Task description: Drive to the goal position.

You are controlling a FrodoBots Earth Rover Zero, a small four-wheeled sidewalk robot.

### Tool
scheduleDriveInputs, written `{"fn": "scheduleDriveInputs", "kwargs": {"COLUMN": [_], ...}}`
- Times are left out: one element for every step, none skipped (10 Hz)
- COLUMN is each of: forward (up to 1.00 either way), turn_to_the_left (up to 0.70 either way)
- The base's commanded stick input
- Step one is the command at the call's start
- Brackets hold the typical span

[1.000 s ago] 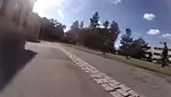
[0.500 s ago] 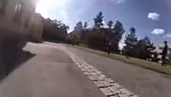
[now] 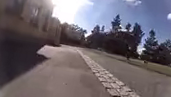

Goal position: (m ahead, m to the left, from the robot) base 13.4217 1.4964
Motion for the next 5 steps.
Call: {"fn": "scheduleDriveInputs", "kwargs": {"forward": [0.85, 0.85, 0.85, 0.85, 0.85], "turn_to_the_left": [0.0, 0.0, 0.0, 0.0, 0.0]}}
